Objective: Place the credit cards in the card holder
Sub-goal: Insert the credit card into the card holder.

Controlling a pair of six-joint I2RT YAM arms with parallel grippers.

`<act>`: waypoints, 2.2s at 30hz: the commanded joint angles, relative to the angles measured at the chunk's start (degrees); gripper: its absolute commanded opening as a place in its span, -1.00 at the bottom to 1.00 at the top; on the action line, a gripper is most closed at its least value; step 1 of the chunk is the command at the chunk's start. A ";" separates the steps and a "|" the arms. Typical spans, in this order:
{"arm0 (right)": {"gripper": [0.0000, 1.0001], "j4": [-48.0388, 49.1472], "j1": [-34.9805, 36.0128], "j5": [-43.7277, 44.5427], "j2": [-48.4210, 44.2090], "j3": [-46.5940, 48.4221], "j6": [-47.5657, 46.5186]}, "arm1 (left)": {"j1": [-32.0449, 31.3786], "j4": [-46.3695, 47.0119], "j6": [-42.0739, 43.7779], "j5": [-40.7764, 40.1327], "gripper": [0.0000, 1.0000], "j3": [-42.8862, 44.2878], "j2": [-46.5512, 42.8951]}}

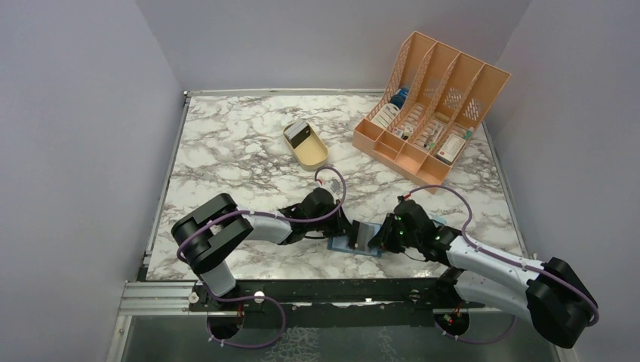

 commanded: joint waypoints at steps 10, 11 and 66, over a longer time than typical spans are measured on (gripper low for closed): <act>-0.64 -6.58 0.47 2.43 0.15 2.36 -1.07 | -0.72 -1.00 2.09 0.48 -1.00 -1.31 1.30; -0.64 -7.02 0.45 3.08 0.05 2.82 -1.35 | -0.77 -0.97 2.01 0.82 -1.00 -1.33 1.53; -0.61 -10.33 0.47 8.30 1.56 9.22 -4.62 | -3.08 -20.69 9.82 -9.02 -0.05 9.72 -2.74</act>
